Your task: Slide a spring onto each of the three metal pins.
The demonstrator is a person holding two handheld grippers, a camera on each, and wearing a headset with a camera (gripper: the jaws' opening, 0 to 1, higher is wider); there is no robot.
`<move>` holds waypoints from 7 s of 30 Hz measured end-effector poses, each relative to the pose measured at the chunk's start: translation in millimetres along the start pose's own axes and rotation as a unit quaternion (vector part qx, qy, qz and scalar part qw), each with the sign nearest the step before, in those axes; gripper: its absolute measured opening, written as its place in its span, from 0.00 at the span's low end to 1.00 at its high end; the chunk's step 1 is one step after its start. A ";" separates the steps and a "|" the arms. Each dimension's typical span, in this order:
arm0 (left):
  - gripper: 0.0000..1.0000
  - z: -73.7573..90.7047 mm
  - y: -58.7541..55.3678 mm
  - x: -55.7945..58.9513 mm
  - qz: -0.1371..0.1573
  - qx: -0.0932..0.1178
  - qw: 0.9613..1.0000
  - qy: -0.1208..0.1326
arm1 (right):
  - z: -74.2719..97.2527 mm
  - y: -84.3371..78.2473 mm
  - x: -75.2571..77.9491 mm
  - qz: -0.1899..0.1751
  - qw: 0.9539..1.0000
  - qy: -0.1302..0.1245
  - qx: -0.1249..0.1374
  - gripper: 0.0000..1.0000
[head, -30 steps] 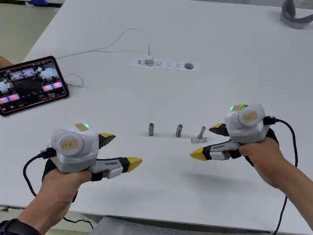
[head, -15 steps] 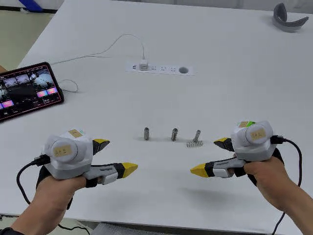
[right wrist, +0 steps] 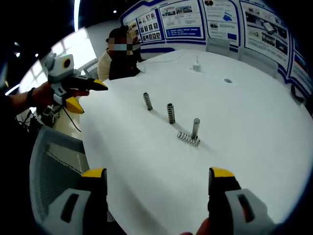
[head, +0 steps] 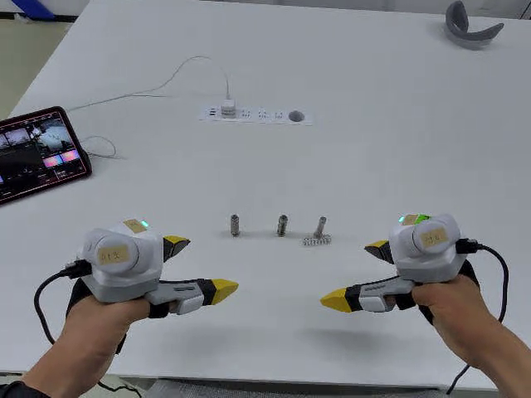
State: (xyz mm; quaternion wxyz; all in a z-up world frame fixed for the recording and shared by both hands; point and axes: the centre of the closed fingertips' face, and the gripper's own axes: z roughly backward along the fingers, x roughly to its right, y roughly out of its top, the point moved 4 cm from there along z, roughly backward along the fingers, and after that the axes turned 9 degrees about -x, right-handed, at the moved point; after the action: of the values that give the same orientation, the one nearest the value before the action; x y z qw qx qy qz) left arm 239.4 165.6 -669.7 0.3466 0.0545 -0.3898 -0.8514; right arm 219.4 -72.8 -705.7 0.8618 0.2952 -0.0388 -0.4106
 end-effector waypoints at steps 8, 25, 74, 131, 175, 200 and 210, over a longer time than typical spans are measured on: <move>0.70 -17.3 7.3 15.3 -0.022 -0.009 0.999 -0.023 | 6.9 -11.1 1.4 -0.011 1.000 -0.005 -0.001 0.88; 0.69 -60.9 34.5 52.9 -0.086 -0.027 0.993 -0.077 | 13.5 -25.7 1.1 -0.022 1.000 -0.015 -0.009 0.89; 0.64 -191.4 59.8 63.8 -0.103 -0.079 0.986 -0.103 | 20.9 -39.4 -2.4 -0.052 0.999 0.001 -0.013 0.90; 0.10 -178.0 15.6 42.6 -0.096 -0.100 0.990 -0.023 | 12.4 -37.3 -12.1 -0.037 0.999 0.013 -0.034 0.93; 0.10 -62.2 -34.1 -10.2 -0.010 -0.058 0.998 0.021 | -17.3 15.3 -43.9 -0.003 0.998 0.054 -0.025 0.99; 0.10 -42.1 -37.7 -9.9 -0.009 -0.043 0.999 0.017 | -24.3 36.9 -49.3 -0.002 0.997 0.071 -0.013 0.99; 0.10 -35.6 -29.4 3.0 -0.017 -0.030 0.999 0.008 | -27.0 55.8 -48.9 0.001 0.997 0.079 -0.002 0.99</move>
State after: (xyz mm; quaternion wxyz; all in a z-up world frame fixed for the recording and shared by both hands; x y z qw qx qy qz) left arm 233.9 154.8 -714.4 0.3364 0.0571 -0.3601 -0.8683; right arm 233.7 3.1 -689.2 0.8633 0.3252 0.0302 -0.3848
